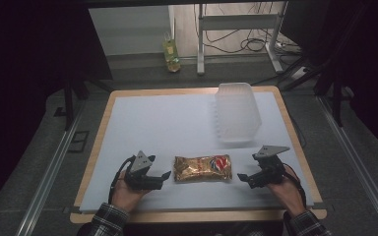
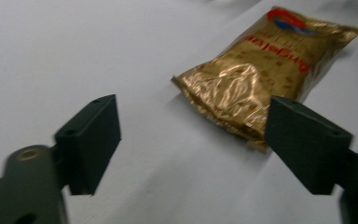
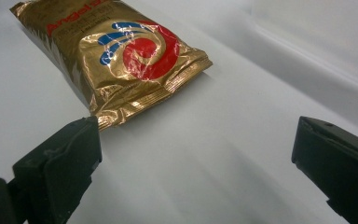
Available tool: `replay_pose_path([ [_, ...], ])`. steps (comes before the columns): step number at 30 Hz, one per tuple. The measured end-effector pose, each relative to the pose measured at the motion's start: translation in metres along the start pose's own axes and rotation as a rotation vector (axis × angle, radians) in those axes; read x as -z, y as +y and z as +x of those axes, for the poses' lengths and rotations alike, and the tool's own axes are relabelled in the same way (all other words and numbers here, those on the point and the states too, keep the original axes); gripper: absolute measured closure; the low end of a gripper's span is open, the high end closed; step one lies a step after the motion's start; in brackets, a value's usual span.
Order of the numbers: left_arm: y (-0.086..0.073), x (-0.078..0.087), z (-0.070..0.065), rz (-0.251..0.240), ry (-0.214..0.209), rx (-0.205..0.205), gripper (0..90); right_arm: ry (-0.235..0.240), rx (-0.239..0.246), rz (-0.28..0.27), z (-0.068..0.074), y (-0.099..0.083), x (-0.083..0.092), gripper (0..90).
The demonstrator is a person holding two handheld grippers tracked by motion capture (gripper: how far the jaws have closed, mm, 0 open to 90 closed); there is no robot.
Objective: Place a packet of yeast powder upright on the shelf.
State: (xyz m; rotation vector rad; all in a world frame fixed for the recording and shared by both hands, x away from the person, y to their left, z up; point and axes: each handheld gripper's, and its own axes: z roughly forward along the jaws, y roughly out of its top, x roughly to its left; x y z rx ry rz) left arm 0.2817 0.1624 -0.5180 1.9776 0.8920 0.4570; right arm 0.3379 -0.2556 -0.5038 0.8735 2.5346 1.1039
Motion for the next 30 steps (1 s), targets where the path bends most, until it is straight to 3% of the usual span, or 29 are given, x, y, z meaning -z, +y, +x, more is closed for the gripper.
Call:
replay_pose_path([
  [12,0.011,-0.011,-0.010,-0.031,-0.066,-0.010,50.6,0.003,0.002,0.023,0.002,0.001,-0.002,1.8],
  [15,0.013,-0.018,-0.011,-0.023,-0.075,-0.002,60.8,-0.006,0.018,0.035,0.004,0.001,-0.004,2.5],
  [23,0.017,-0.035,-0.019,0.020,-0.092,-0.038,89.0,-0.038,0.053,0.034,0.008,0.002,-0.007,2.6],
  [30,0.017,-0.051,-0.022,0.036,-0.100,-0.042,89.5,-0.047,0.066,0.063,0.009,0.001,-0.013,2.5],
])
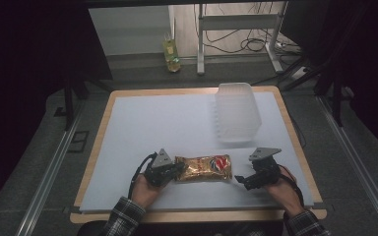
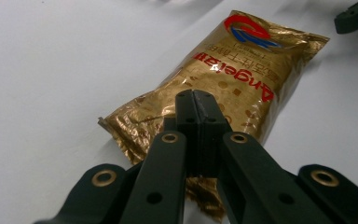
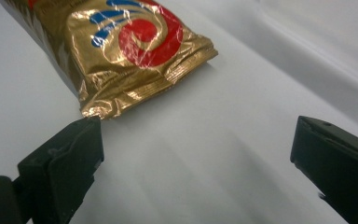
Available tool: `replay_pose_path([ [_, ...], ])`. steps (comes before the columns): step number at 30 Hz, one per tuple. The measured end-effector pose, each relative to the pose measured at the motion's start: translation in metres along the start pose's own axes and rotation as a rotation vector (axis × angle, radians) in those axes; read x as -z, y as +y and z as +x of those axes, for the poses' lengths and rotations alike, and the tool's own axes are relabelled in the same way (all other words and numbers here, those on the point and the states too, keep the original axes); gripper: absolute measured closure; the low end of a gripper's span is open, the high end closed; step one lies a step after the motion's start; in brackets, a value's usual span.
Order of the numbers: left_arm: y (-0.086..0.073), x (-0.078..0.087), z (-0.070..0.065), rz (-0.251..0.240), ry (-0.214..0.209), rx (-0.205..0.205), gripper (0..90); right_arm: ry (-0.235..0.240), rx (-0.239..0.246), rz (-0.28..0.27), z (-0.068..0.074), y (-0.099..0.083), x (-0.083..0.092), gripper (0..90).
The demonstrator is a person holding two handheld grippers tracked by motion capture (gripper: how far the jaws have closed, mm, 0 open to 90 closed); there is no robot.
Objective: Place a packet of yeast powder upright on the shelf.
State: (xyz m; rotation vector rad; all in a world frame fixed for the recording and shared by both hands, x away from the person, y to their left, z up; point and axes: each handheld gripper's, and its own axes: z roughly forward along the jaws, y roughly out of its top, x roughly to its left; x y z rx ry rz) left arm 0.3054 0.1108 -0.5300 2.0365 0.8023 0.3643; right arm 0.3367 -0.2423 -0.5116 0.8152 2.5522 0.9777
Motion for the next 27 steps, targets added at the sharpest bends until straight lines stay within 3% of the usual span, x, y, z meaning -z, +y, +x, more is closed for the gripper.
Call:
replay_pose_path([
  [3,-0.002,-0.008,-0.001,0.021,0.029,-0.011,88.3,0.002,0.006,0.002,0.001,0.000,-0.001,2.5],
  [7,-0.002,-0.009,0.001,0.044,0.012,0.023,89.7,0.005,-0.002,0.006,0.001,0.000,-0.002,2.5],
  [9,-0.002,-0.009,-0.001,0.056,0.030,0.000,89.8,0.010,-0.009,0.008,0.000,0.000,-0.002,2.5],
  [15,-0.005,-0.007,-0.001,0.050,0.035,-0.013,89.9,0.026,-0.025,0.008,0.000,0.000,0.002,2.0],
  [27,-0.011,-0.002,0.002,0.054,0.022,0.023,90.0,0.092,-0.056,-0.014,0.000,0.000,0.005,1.8],
])
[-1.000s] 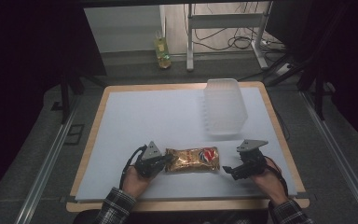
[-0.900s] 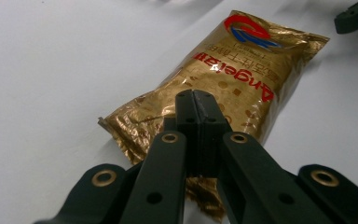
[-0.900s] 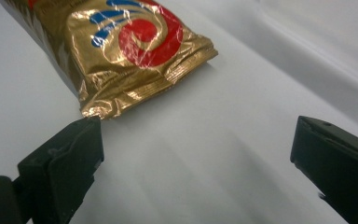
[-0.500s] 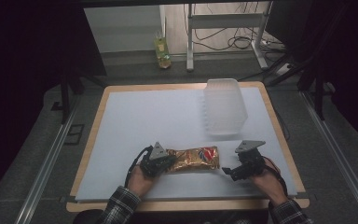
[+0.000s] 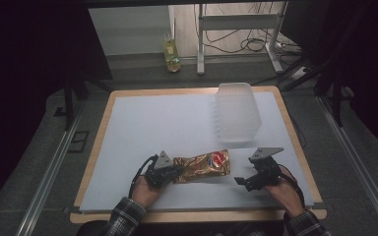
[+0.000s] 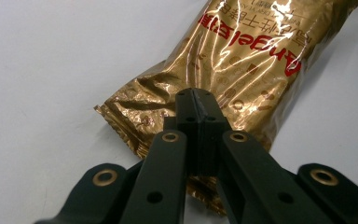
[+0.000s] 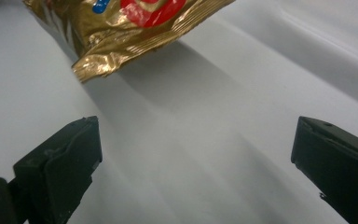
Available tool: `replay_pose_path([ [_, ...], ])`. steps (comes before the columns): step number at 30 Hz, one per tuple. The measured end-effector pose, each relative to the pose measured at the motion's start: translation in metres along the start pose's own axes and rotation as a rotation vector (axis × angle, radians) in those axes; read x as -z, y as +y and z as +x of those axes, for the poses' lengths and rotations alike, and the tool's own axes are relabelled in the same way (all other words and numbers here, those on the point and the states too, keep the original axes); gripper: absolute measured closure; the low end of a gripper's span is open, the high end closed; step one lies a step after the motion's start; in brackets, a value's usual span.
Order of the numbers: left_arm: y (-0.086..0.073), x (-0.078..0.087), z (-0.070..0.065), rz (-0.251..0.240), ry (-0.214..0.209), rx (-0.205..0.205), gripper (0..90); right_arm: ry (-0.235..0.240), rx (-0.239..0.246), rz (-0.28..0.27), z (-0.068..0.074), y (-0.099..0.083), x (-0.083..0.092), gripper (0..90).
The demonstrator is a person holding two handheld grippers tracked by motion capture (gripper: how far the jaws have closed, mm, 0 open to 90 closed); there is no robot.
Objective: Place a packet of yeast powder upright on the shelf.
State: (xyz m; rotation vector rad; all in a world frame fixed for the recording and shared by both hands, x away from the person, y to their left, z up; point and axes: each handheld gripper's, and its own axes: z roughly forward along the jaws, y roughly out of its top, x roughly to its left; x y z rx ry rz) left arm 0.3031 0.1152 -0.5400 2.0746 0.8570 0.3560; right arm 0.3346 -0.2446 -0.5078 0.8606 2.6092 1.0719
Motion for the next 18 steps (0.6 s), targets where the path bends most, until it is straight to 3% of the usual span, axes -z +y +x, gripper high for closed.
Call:
replay_pose_path([
  [7,-0.004,0.003,0.000,0.014,0.014,0.001,89.9,0.058,0.021,0.035,0.004,0.002,-0.006,0.9],
  [17,-0.006,0.003,0.001,0.034,0.015,0.021,90.0,0.145,-0.029,0.009,0.010,0.013,-0.008,1.3],
  [18,-0.006,0.003,0.001,0.061,0.030,0.014,90.0,0.156,-0.037,0.014,0.010,0.015,-0.009,1.3],
])
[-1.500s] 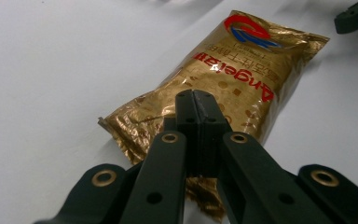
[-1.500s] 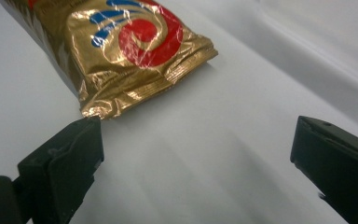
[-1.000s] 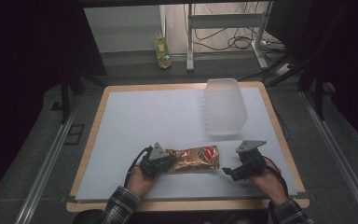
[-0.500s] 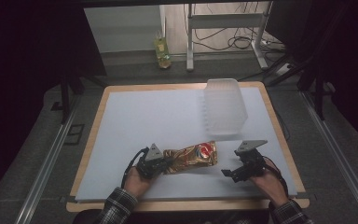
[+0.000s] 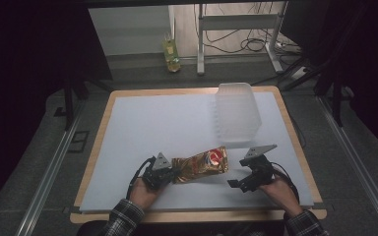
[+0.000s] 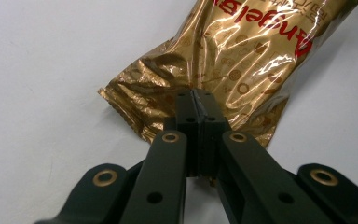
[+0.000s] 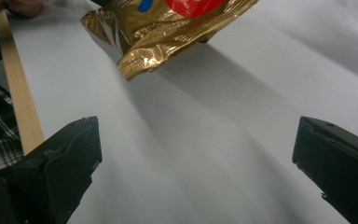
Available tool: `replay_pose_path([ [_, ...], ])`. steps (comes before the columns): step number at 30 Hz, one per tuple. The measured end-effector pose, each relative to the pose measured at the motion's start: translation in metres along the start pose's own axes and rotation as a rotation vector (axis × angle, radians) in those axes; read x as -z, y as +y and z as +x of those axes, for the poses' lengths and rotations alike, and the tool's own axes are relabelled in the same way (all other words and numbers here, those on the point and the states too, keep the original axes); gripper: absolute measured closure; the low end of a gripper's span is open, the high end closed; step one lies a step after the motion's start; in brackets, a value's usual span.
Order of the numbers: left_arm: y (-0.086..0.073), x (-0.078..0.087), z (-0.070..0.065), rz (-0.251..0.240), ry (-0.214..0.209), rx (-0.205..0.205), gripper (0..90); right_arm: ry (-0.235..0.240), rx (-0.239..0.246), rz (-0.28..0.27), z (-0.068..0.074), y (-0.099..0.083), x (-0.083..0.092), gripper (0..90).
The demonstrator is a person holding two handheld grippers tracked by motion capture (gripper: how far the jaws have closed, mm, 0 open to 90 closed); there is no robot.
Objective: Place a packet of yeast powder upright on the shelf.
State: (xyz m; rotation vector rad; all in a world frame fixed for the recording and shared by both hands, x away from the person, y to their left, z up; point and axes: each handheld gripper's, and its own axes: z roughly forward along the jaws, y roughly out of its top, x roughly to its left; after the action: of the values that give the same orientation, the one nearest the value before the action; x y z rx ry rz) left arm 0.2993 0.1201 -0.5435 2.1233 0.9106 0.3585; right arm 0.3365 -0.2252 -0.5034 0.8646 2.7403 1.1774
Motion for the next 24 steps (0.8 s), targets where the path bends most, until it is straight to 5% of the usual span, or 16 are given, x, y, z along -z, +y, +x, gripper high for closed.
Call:
replay_pose_path([
  [7,-0.002,0.000,0.000,0.022,0.015,-0.006,89.9,0.037,-0.018,-0.007,0.001,0.016,-0.008,1.3],
  [16,-0.003,0.000,0.000,0.013,0.020,-0.007,89.9,0.106,-0.105,0.037,-0.002,0.039,-0.027,2.1],
  [24,-0.004,0.000,0.000,0.011,0.021,-0.007,89.8,0.163,-0.198,0.052,-0.002,0.058,-0.047,25.8],
])
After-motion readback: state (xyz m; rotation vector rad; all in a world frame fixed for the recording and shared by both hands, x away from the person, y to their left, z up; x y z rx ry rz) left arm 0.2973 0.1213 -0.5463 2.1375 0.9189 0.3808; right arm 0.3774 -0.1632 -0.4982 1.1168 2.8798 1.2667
